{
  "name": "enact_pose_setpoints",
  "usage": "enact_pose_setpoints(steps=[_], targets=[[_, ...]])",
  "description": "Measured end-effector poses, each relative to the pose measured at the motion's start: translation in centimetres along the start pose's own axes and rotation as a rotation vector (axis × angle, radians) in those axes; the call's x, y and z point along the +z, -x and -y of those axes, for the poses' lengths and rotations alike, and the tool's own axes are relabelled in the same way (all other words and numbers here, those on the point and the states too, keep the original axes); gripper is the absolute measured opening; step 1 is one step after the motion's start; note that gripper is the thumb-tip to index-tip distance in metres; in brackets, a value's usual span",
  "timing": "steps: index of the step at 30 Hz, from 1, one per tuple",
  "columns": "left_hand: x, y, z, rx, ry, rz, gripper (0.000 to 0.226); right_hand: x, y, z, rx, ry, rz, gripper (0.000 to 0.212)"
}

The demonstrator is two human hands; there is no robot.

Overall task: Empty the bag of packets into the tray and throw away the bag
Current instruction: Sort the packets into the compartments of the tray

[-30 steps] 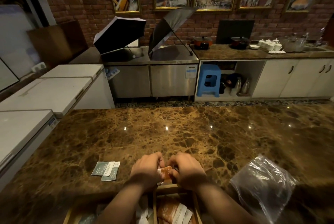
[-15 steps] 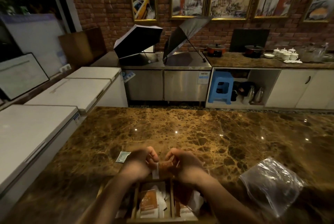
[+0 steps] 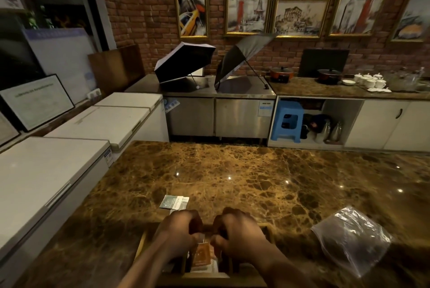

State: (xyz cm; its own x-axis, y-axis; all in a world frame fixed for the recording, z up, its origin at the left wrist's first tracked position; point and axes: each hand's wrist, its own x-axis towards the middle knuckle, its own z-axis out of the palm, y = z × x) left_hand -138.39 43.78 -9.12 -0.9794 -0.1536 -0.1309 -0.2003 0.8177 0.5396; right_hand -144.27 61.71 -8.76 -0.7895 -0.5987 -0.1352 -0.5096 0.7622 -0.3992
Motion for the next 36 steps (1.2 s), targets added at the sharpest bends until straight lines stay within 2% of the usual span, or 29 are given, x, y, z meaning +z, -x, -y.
enact_pose_setpoints(steps=[4,10,13,17,24,28,32,36], targets=[[-1.1,-1.0,1.5,-0.014,0.031,-0.105,0.009,-0.6,-0.8,-0.4,0.027,-0.067,-0.047,0.023],[-4.2,-3.4,5.8,-0.052,-0.062,-0.204,0.038,-1.7,-3.3,0.5,0.016,-0.098,-0.095,0.027],[-5.2,-4.6,7.3,-0.081,-0.149,-0.183,0.045,-0.9,-5.2,1.3,-0.035,-0.106,-0.137,0.03],[-4.9,-6.3,8.8,-0.076,-0.198,-0.165,0.043,-0.2,-8.3,3.1,-0.001,0.021,-0.057,0.039],[-3.4,-9.0,10.9,0.036,-0.234,-0.108,0.051,2.6,-12.3,4.6,0.078,-0.023,0.032,0.037],[-3.1,-10.6,11.9,0.116,-0.235,-0.073,0.056,3.5,-13.8,4.9,0.059,-0.007,0.013,0.041],[-2.7,-11.6,12.5,0.154,-0.218,-0.021,0.066,4.6,-14.5,4.9,0.06,0.006,-0.007,0.055],[-2.4,-11.7,12.9,0.175,-0.239,-0.006,0.065,5.2,-15.0,5.2,0.104,0.047,0.012,0.071]])
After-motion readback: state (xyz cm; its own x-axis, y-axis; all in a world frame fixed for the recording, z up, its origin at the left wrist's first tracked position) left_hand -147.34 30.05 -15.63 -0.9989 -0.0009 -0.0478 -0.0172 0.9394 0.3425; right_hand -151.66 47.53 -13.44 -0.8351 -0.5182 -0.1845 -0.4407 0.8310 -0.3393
